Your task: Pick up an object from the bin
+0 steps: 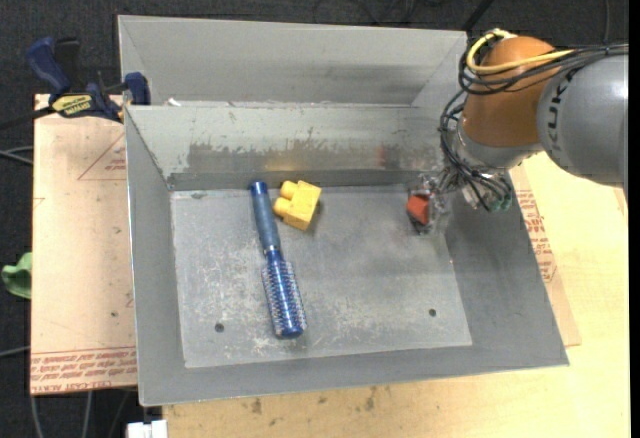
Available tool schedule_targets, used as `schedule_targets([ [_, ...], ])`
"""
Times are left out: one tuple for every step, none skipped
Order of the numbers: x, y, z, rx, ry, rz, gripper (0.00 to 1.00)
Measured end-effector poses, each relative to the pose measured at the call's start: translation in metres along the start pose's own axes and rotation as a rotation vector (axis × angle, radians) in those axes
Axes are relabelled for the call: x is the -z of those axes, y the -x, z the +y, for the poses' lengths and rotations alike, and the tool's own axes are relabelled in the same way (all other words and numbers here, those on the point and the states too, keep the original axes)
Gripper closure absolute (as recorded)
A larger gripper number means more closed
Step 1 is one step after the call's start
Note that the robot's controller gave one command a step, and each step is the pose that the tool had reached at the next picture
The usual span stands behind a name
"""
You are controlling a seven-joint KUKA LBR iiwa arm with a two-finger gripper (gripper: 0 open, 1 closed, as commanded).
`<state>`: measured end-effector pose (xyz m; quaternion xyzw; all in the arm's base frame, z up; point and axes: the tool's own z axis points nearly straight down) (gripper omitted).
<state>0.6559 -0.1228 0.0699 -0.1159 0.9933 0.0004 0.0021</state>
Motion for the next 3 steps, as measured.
schedule_targets([
  [0.024, 0.002, 0.0, -0.001, -0.001, -0.002, 1.0],
  [0.038, 0.003, 0.0, -0.003, -0.001, -0.002, 1.0],
  [0.118, 0.006, 0.0, -0.004, -0.005, -0.008, 1.0],
])
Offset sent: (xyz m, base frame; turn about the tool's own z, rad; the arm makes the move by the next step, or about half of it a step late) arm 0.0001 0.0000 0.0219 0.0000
